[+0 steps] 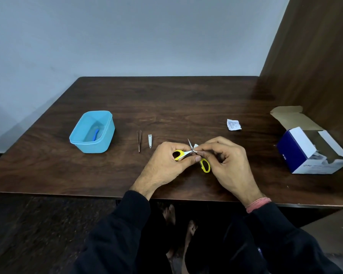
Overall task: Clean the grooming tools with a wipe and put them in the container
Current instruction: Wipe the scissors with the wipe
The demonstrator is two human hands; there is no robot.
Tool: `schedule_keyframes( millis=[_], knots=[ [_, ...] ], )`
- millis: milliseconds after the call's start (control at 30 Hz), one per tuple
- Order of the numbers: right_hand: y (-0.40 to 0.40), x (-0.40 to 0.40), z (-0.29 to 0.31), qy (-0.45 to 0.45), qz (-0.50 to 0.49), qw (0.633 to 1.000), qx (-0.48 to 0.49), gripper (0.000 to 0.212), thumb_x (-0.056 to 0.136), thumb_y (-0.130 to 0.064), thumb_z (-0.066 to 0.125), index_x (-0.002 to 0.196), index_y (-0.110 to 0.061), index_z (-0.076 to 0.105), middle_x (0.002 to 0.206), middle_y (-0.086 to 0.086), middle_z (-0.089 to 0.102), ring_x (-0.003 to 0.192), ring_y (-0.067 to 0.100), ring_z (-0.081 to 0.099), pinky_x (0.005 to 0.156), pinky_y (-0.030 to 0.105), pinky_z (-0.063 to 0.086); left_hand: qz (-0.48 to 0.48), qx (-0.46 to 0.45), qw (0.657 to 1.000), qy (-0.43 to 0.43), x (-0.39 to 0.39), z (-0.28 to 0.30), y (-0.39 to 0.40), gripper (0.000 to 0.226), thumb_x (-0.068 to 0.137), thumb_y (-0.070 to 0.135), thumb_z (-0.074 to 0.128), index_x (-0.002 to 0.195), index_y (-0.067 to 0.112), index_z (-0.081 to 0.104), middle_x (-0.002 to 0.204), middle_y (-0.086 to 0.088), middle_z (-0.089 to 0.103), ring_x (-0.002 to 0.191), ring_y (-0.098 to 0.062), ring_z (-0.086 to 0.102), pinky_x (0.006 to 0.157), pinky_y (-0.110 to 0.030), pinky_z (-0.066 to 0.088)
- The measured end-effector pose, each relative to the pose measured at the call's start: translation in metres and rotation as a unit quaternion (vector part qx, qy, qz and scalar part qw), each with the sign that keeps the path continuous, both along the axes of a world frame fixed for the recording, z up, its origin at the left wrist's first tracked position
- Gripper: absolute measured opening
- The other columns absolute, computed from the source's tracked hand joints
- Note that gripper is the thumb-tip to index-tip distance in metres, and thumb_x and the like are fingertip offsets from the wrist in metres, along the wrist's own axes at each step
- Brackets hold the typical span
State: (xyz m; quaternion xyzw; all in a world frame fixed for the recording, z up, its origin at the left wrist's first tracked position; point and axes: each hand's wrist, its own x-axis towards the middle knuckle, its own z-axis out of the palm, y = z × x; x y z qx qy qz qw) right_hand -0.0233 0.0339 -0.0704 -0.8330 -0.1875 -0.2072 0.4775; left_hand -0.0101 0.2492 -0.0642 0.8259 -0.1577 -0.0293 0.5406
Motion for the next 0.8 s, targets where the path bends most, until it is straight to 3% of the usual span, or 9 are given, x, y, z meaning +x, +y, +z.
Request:
schedule_keyframes(
  millis=[100, 200, 300, 367, 433, 500, 667, 800],
  knots=[
    [-0.0004, 0.0017, 0.0010, 0.003, -0.003, 1.000, 0.011, 0.020, 0.098, -0.003, 0.083, 0.106, -0.020, 0.088, 0.103, -0.010, 0.076, 0.085, 0.020, 0.074, 0.066, 0.047, 0.058, 0.001, -0.003, 1.000, 0.005, 0.0007, 0.0003, -0.0004, 0.008, 0.099, 0.038, 0.087, 0.106, 0.034, 0.089, 0.092, 0.008, 0.084, 0.086, -0.022, 0.074, 0.087, -0.047, 0.060],
    [0.0014, -0.0016, 0.0042, -0.006, -0.007, 1.000, 0.016, 0.018, 0.098, -0.002, 0.083, 0.105, -0.018, 0.087, 0.104, -0.011, 0.076, 0.084, 0.020, 0.074, 0.067, 0.047, 0.059, 0.010, -0.002, 1.000, 0.004, 0.0025, -0.0013, 0.0003, 0.008, 0.098, 0.040, 0.087, 0.099, 0.032, 0.088, 0.078, 0.008, 0.077, 0.068, -0.017, 0.061, 0.071, -0.039, 0.051],
    [0.0014, -0.0038, 0.0060, -0.020, -0.007, 1.000, 0.018, 0.018, 0.098, -0.001, 0.083, 0.106, -0.016, 0.087, 0.105, -0.011, 0.075, 0.085, 0.021, 0.075, 0.068, 0.047, 0.060, 0.012, -0.001, 1.000, -0.002, 0.0029, -0.0024, -0.0004, 0.010, 0.097, 0.043, 0.087, 0.098, 0.033, 0.087, 0.080, 0.002, 0.078, 0.069, -0.017, 0.059, 0.070, -0.043, 0.051],
    [0.0026, -0.0052, 0.0058, -0.032, 0.001, 0.999, 0.008, 0.019, 0.098, 0.001, 0.082, 0.107, -0.014, 0.087, 0.106, -0.009, 0.076, 0.089, 0.020, 0.076, 0.070, 0.043, 0.061, 0.020, 0.003, 1.000, -0.004, 0.0035, -0.0027, -0.0005, 0.007, 0.097, 0.042, 0.087, 0.097, 0.034, 0.087, 0.079, 0.010, 0.077, 0.070, -0.013, 0.060, 0.069, -0.042, 0.050],
    [0.0036, -0.0068, 0.0062, -0.043, -0.008, 0.999, 0.002, 0.018, 0.098, 0.002, 0.081, 0.107, -0.013, 0.086, 0.107, -0.008, 0.076, 0.095, 0.018, 0.077, 0.075, 0.034, 0.060, 0.022, -0.004, 1.000, 0.002, 0.0029, -0.0016, -0.0006, 0.006, 0.098, 0.038, 0.087, 0.095, 0.033, 0.087, 0.073, 0.018, 0.072, 0.066, -0.005, 0.056, 0.067, -0.028, 0.044],
    [0.0034, -0.0077, 0.0076, -0.056, -0.043, 0.997, 0.011, 0.017, 0.099, 0.002, 0.080, 0.106, -0.012, 0.084, 0.106, -0.007, 0.076, 0.097, 0.013, 0.076, 0.079, 0.024, 0.057, 0.022, -0.006, 1.000, 0.006, 0.0023, -0.0008, -0.0006, 0.009, 0.098, 0.038, 0.087, 0.091, 0.032, 0.086, 0.069, 0.017, 0.068, 0.063, -0.004, 0.052, 0.065, -0.024, 0.042],
    [0.0024, -0.0076, 0.0078, -0.067, -0.085, 0.994, 0.012, 0.015, 0.100, 0.004, 0.078, 0.108, -0.009, 0.081, 0.105, -0.006, 0.078, 0.092, -0.001, 0.070, 0.081, 0.011, 0.050, 0.027, 0.001, 1.000, 0.007, 0.0009, 0.0018, -0.0010, 0.012, 0.098, 0.042, 0.086, 0.091, 0.032, 0.086, 0.068, 0.002, 0.067, 0.063, -0.009, 0.049, 0.063, -0.031, 0.041],
    [0.0034, -0.0035, 0.0048, -0.026, -0.132, 0.990, 0.038, 0.014, 0.101, -0.002, 0.079, 0.106, -0.015, 0.082, 0.093, -0.021, 0.073, 0.075, -0.001, 0.065, 0.069, 0.011, 0.046, 0.023, 0.000, 1.000, 0.006, 0.0002, 0.0008, -0.0004, 0.010, 0.097, 0.041, 0.088, 0.092, 0.032, 0.087, 0.067, 0.016, 0.067, 0.062, -0.006, 0.048, 0.063, -0.024, 0.041]
  ],
)
